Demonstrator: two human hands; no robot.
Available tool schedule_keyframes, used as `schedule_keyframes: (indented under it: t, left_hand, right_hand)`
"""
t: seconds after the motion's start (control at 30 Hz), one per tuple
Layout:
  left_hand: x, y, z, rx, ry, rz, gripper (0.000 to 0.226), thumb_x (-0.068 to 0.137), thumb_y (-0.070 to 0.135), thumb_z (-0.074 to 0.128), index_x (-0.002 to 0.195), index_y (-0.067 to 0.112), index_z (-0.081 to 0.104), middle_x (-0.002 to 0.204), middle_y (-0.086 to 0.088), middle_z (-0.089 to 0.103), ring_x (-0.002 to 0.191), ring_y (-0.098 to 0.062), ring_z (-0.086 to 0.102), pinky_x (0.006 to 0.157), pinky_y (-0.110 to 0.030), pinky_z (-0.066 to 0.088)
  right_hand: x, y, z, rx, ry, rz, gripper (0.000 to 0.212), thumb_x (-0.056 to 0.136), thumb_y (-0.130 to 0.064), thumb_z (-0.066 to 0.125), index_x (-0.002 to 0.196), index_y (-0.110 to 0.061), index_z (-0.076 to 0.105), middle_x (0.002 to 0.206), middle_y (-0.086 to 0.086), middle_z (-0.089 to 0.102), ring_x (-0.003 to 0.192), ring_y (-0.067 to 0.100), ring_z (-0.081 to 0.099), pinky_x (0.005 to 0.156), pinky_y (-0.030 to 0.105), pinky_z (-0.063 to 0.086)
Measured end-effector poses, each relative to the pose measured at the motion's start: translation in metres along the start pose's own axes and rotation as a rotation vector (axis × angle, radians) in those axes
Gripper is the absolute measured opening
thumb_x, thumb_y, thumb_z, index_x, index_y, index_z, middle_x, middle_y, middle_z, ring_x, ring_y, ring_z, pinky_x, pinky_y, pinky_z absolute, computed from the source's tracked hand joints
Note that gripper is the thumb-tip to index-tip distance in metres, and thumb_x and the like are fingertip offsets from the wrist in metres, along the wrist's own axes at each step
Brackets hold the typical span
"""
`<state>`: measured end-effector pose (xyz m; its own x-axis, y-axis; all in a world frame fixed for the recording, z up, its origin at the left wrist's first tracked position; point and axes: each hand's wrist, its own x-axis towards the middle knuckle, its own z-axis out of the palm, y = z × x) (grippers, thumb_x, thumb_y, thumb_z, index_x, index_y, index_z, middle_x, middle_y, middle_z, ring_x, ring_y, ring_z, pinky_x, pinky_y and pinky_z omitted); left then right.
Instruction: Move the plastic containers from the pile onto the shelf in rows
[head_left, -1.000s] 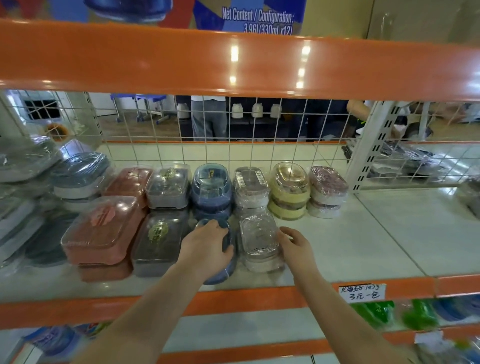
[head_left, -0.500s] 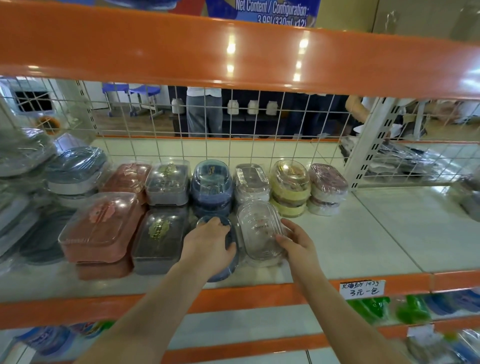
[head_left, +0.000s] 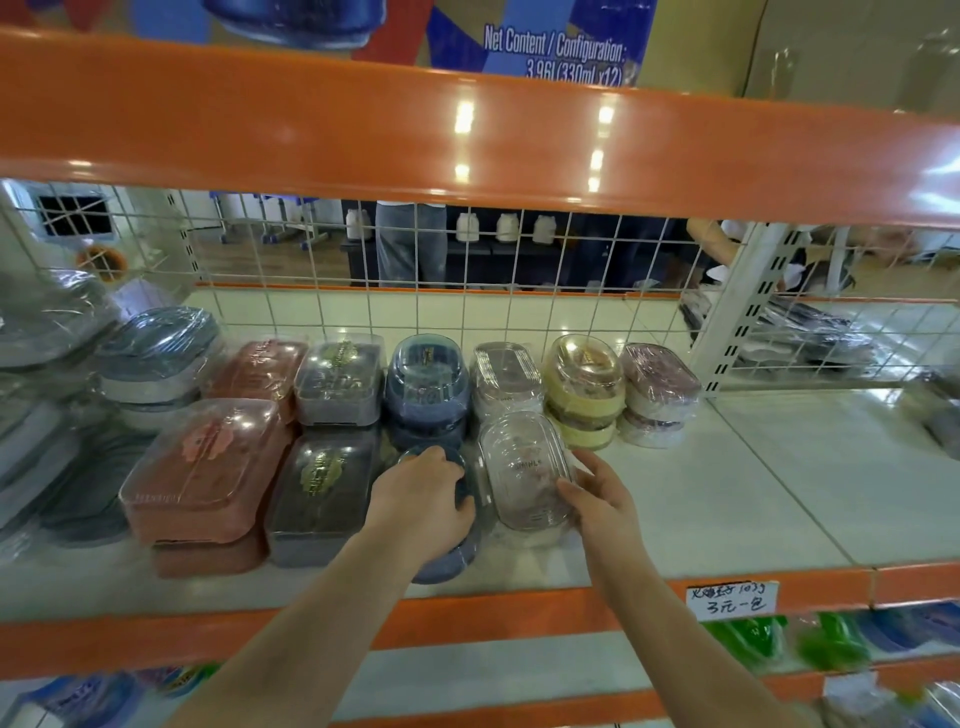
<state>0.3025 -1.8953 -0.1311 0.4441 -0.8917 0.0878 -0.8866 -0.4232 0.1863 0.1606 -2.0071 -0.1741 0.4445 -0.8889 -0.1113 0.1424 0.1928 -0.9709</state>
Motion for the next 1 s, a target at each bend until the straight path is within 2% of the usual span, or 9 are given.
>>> schedule_keyframes:
  t: [0.13, 0.3, 0.57, 0.63, 0.7, 0.77, 1.0]
  left_hand:
    - [0.006, 0.001, -0.005, -0.004, -0.039, -0.022, 0.026, 0.095, 0.037, 0.044, 0.101, 0.019, 0.062, 0.109, 0.002, 0.052, 0.1, -0.018, 0.053, 0.076, -0.028, 0.041]
    - [0.009, 0.001, -0.006, -0.016, -0.049, -0.046, 0.03, 0.095, 0.036, 0.045, 0.113, 0.02, 0.063, 0.114, 0.003, 0.053, 0.103, -0.018, 0.054, 0.081, -0.03, 0.044]
    - [0.01, 0.002, -0.006, -0.03, -0.06, -0.053, 0.032, 0.095, 0.036, 0.045, 0.118, 0.022, 0.061, 0.116, 0.004, 0.053, 0.105, -0.018, 0.053, 0.085, -0.03, 0.045]
    - [0.01, 0.003, -0.007, -0.026, -0.06, -0.057, 0.029, 0.095, 0.035, 0.045, 0.112, 0.021, 0.063, 0.114, 0.003, 0.054, 0.103, -0.018, 0.054, 0.082, -0.03, 0.044]
    - [0.011, 0.004, -0.007, -0.019, -0.047, -0.063, 0.022, 0.094, 0.035, 0.046, 0.093, 0.021, 0.062, 0.104, 0.004, 0.053, 0.093, -0.017, 0.054, 0.075, -0.029, 0.043]
    - [0.012, 0.006, -0.009, -0.013, -0.036, -0.075, 0.023, 0.093, 0.035, 0.047, 0.075, 0.022, 0.051, 0.091, 0.005, 0.049, 0.081, -0.015, 0.05, 0.069, -0.027, 0.039]
    - [0.011, 0.016, -0.012, 0.024, -0.036, -0.092, 0.031, 0.093, 0.032, 0.048, 0.064, 0.023, 0.042, 0.076, 0.007, 0.043, 0.075, -0.014, 0.048, 0.065, -0.027, 0.038]
  right_hand:
    - [-0.001, -0.006, 0.002, 0.023, 0.016, 0.004, 0.038, 0.092, 0.003, 0.051, 0.123, -0.018, 0.052, 0.106, 0.011, 0.064, 0.089, 0.02, 0.063, 0.069, 0.023, 0.052]
    - [-0.002, -0.007, 0.001, 0.063, 0.042, 0.019, 0.037, 0.092, 0.005, 0.048, 0.123, -0.012, 0.054, 0.102, 0.011, 0.065, 0.088, 0.021, 0.063, 0.072, 0.027, 0.05]
    - [0.0, -0.009, -0.005, 0.079, 0.044, 0.035, 0.032, 0.092, 0.005, 0.048, 0.118, -0.011, 0.057, 0.098, 0.008, 0.067, 0.085, 0.017, 0.064, 0.063, 0.018, 0.055]
    - [0.001, -0.011, -0.005, 0.076, 0.054, 0.037, 0.031, 0.093, 0.004, 0.048, 0.119, -0.011, 0.057, 0.099, 0.009, 0.067, 0.084, 0.016, 0.063, 0.062, 0.018, 0.053]
    - [0.002, -0.013, -0.006, 0.065, 0.065, 0.036, 0.031, 0.093, 0.003, 0.048, 0.119, -0.011, 0.056, 0.102, 0.011, 0.066, 0.085, 0.017, 0.062, 0.066, 0.021, 0.051]
    - [0.002, -0.014, -0.006, 0.051, 0.077, 0.035, 0.03, 0.094, 0.002, 0.048, 0.119, -0.011, 0.056, 0.101, 0.011, 0.065, 0.085, 0.017, 0.062, 0.068, 0.024, 0.048]
    - [-0.005, -0.016, -0.016, 0.049, 0.101, 0.034, 0.027, 0.094, 0.002, 0.047, 0.115, -0.011, 0.058, 0.091, 0.006, 0.066, 0.08, 0.014, 0.062, 0.06, 0.017, 0.051]
